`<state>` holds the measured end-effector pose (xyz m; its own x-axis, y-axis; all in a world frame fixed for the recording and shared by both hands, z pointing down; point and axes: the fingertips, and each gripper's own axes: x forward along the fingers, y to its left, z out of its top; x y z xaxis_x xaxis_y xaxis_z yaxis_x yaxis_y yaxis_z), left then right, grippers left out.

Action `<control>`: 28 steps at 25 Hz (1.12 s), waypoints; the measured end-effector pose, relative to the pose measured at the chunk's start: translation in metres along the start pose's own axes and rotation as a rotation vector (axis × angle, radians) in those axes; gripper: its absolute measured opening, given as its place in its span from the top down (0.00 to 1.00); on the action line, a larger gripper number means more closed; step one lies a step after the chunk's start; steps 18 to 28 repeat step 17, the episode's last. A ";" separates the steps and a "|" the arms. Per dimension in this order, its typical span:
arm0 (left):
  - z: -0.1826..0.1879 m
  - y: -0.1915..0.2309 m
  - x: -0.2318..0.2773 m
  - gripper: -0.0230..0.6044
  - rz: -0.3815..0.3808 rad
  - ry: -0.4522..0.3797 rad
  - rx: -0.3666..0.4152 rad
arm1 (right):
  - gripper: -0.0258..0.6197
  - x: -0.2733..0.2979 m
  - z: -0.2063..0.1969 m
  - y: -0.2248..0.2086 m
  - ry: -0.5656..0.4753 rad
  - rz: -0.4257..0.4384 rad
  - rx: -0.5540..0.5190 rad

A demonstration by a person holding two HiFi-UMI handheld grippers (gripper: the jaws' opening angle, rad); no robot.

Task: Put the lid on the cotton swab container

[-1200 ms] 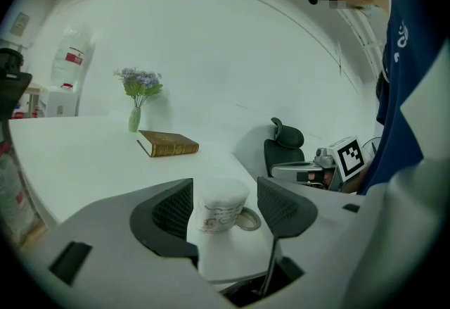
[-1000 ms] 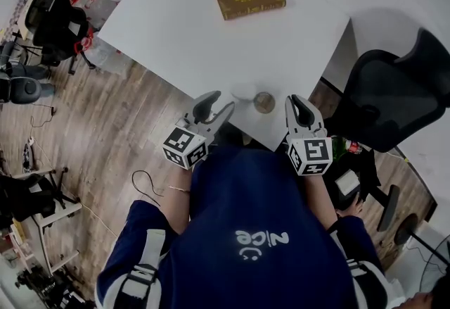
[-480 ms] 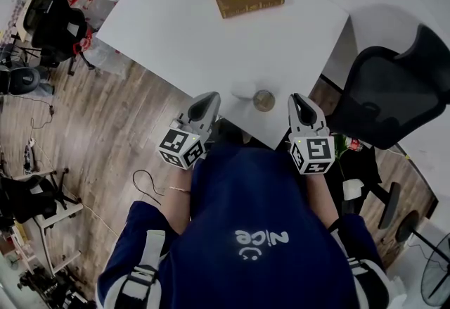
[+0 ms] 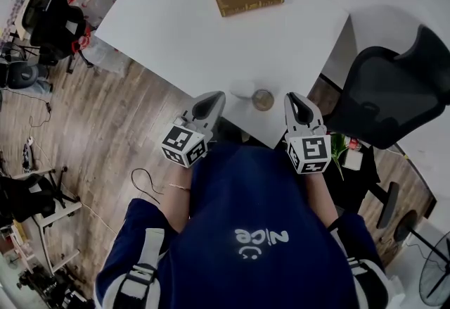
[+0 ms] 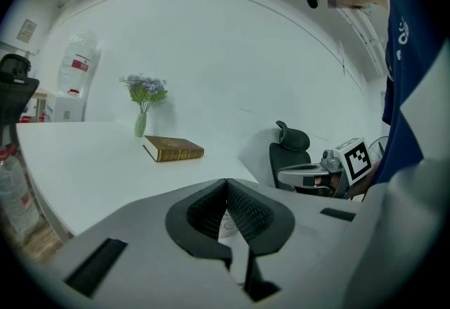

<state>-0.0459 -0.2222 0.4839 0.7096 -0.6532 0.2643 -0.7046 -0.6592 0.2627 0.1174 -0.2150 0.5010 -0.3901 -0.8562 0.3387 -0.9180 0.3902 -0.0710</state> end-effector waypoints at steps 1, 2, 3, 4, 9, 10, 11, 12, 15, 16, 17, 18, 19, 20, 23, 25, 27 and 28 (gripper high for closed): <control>0.000 0.000 0.000 0.93 -0.002 0.002 0.003 | 0.87 0.000 -0.001 0.001 0.003 0.003 -0.002; -0.001 -0.001 0.001 0.93 -0.003 0.006 0.006 | 0.87 0.000 -0.001 0.002 0.005 0.007 -0.004; -0.002 -0.001 0.001 0.93 -0.004 0.011 0.010 | 0.87 0.000 -0.002 0.003 0.008 0.010 -0.005; -0.003 -0.001 0.002 0.93 -0.006 0.017 0.015 | 0.87 0.001 -0.002 0.003 0.009 0.013 -0.007; -0.007 -0.002 0.003 0.93 -0.009 0.033 0.033 | 0.87 0.003 -0.003 0.005 0.011 0.017 -0.013; -0.008 -0.001 0.003 0.93 -0.008 0.036 0.035 | 0.87 0.004 -0.002 0.005 0.010 0.017 -0.014; -0.009 -0.001 0.002 0.93 -0.007 0.038 0.036 | 0.87 0.004 -0.002 0.006 0.010 0.018 -0.015; -0.010 0.000 0.002 0.93 -0.007 0.039 0.037 | 0.87 0.004 -0.002 0.006 0.011 0.019 -0.016; -0.010 0.001 0.000 0.93 -0.005 0.042 0.037 | 0.87 0.004 -0.003 0.008 0.012 0.020 -0.018; -0.010 0.001 0.000 0.93 -0.005 0.043 0.038 | 0.87 0.004 -0.003 0.009 0.012 0.020 -0.018; -0.010 0.001 0.000 0.93 -0.005 0.043 0.038 | 0.87 0.004 -0.003 0.009 0.012 0.020 -0.019; -0.010 0.001 0.000 0.93 -0.005 0.043 0.038 | 0.87 0.004 -0.003 0.009 0.012 0.020 -0.019; -0.010 0.001 0.000 0.93 -0.005 0.043 0.038 | 0.87 0.004 -0.003 0.009 0.012 0.020 -0.019; -0.010 0.001 0.000 0.93 -0.005 0.043 0.038 | 0.87 0.004 -0.003 0.009 0.012 0.020 -0.019; -0.010 0.001 0.000 0.93 -0.005 0.043 0.038 | 0.87 0.004 -0.003 0.009 0.012 0.020 -0.019; -0.010 0.001 0.000 0.93 -0.005 0.043 0.038 | 0.87 0.004 -0.003 0.009 0.012 0.020 -0.019; -0.010 0.001 0.000 0.93 -0.005 0.043 0.038 | 0.87 0.004 -0.003 0.009 0.012 0.020 -0.019; -0.010 0.001 0.000 0.93 -0.005 0.043 0.038 | 0.87 0.004 -0.003 0.009 0.012 0.020 -0.019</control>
